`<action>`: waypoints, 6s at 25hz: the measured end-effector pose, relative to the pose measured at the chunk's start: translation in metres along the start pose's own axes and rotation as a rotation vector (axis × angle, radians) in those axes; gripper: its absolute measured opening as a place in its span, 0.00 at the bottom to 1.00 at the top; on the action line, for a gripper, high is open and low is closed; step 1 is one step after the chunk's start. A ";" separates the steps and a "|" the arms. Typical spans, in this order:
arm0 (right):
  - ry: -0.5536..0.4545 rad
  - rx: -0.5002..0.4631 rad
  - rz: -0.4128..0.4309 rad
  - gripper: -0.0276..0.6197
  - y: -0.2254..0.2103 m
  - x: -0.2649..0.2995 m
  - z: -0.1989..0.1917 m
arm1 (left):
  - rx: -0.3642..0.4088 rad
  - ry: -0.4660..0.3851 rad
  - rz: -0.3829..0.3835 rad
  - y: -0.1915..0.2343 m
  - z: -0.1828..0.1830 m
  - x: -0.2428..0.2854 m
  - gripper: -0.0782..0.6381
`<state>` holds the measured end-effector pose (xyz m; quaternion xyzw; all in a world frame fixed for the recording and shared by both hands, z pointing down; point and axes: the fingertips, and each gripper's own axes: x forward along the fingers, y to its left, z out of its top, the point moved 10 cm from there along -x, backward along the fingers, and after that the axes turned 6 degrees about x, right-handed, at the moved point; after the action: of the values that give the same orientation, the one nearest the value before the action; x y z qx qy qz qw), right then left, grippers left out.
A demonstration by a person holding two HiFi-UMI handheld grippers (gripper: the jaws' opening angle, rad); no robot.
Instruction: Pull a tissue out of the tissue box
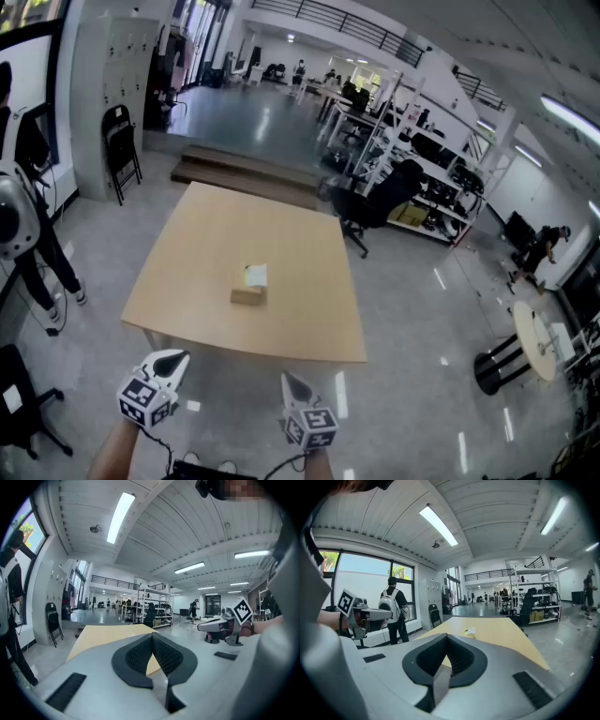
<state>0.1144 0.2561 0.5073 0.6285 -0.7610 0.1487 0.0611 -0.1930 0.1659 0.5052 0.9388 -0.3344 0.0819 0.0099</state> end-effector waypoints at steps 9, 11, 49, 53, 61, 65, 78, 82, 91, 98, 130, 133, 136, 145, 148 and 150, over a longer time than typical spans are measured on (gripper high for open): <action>0.012 0.031 0.033 0.06 0.001 -0.003 -0.003 | -0.013 0.012 0.006 -0.002 -0.004 -0.001 0.12; 0.016 0.026 0.041 0.06 0.001 -0.004 -0.005 | -0.013 0.015 0.007 -0.004 -0.005 0.000 0.12; 0.014 0.010 0.117 0.05 -0.056 0.062 0.003 | 0.006 0.005 0.081 0.014 -0.002 0.072 0.12; 0.022 0.010 0.115 0.05 -0.065 0.089 0.006 | 0.009 0.007 0.069 0.035 -0.003 0.099 0.12; 0.039 0.064 0.112 0.05 -0.082 0.155 0.024 | 0.020 0.027 0.038 0.089 0.008 0.152 0.12; 0.049 0.087 0.105 0.05 -0.089 0.186 0.037 | 0.003 0.029 0.033 0.117 0.011 0.177 0.12; 0.074 0.113 0.038 0.05 -0.109 0.274 0.066 | -0.018 0.071 -0.014 0.194 0.008 0.248 0.12; 0.074 0.130 0.007 0.05 -0.115 0.280 0.068 | -0.047 0.102 -0.060 0.198 0.005 0.260 0.12; 0.124 0.114 0.035 0.05 -0.130 0.310 0.061 | -0.074 0.128 -0.069 0.205 -0.012 0.288 0.12; 0.142 0.174 0.063 0.05 -0.139 0.328 0.044 | -0.085 0.160 -0.013 0.205 -0.032 0.301 0.12; 0.274 0.322 0.114 0.08 -0.151 0.356 -0.012 | -0.203 0.294 0.062 0.202 -0.096 0.307 0.12; 0.299 0.320 0.103 0.20 -0.154 0.358 -0.017 | -0.198 0.294 0.070 0.202 -0.097 0.306 0.12; 0.320 0.322 0.090 0.32 -0.153 0.359 -0.018 | -0.199 0.302 0.075 0.203 -0.098 0.301 0.12; 0.332 0.416 0.120 0.33 -0.155 0.371 -0.029 | -0.206 0.310 0.078 0.209 -0.112 0.299 0.12; 0.343 0.405 0.122 0.33 -0.156 0.372 -0.033 | -0.206 0.309 0.089 0.210 -0.114 0.299 0.12; 0.351 0.394 0.124 0.33 -0.155 0.372 -0.035 | -0.206 0.308 0.093 0.210 -0.112 0.297 0.12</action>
<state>0.1867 -0.1080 0.6675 0.5449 -0.7323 0.4041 0.0596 -0.1150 -0.1754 0.6556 0.8926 -0.3788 0.1905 0.1533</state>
